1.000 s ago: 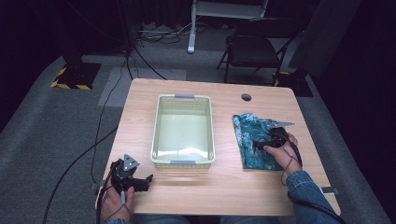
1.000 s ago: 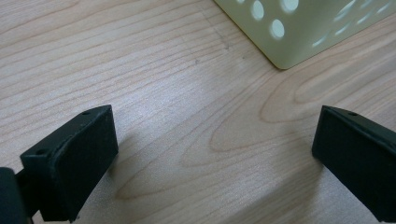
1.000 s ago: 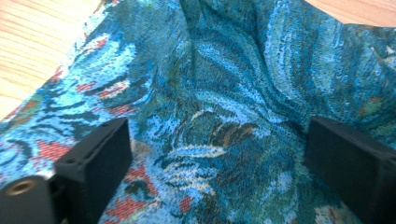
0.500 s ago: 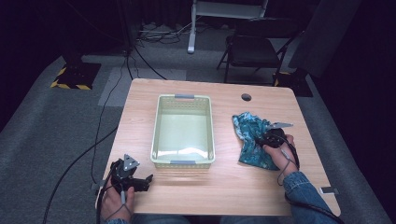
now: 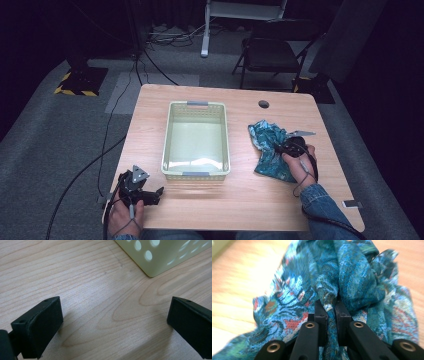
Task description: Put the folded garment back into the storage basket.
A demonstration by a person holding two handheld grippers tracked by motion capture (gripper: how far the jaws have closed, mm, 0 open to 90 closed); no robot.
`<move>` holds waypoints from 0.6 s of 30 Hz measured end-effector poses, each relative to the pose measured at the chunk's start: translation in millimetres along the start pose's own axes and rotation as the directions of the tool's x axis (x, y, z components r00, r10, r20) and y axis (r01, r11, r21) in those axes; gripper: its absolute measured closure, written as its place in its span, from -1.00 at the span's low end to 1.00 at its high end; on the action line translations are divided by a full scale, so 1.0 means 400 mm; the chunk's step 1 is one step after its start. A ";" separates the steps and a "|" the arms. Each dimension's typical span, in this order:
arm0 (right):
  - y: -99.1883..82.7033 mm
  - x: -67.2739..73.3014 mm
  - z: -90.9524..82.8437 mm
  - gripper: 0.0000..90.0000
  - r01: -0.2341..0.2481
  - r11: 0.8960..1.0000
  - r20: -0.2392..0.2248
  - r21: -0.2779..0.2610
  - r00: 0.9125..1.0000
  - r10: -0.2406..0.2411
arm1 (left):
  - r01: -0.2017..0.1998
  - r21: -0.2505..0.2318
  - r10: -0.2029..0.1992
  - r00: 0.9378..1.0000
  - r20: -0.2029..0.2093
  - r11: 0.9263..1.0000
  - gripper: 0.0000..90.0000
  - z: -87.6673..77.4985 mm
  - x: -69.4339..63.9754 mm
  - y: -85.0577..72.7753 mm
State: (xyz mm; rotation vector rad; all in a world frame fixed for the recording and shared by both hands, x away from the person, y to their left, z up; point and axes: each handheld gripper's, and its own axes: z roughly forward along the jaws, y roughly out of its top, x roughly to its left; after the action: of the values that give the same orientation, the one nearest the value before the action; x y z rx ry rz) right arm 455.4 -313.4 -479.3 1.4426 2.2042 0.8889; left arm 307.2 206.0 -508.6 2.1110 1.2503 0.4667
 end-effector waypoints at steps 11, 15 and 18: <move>0.074 -0.012 -0.104 0.85 -0.032 0.996 -0.007 -0.089 0.999 0.032 | -0.001 0.000 0.001 1.000 -0.001 1.000 -0.99 0.000 0.000 0.000; 0.095 -0.015 -0.135 0.84 -0.033 0.994 -0.007 -0.107 0.999 0.032 | 0.000 0.000 0.000 1.000 -0.001 1.000 -0.99 0.000 0.000 0.000; 0.108 -0.015 -0.151 0.84 -0.024 0.993 -0.004 -0.116 1.000 0.024 | -0.001 0.001 0.001 1.000 -0.001 1.000 -0.99 0.000 0.000 0.000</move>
State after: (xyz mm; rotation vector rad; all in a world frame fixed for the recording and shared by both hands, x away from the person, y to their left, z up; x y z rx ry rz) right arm 451.2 -325.3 -406.0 1.4165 2.1037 1.0102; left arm 307.2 206.0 -508.5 2.1122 1.2502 0.4677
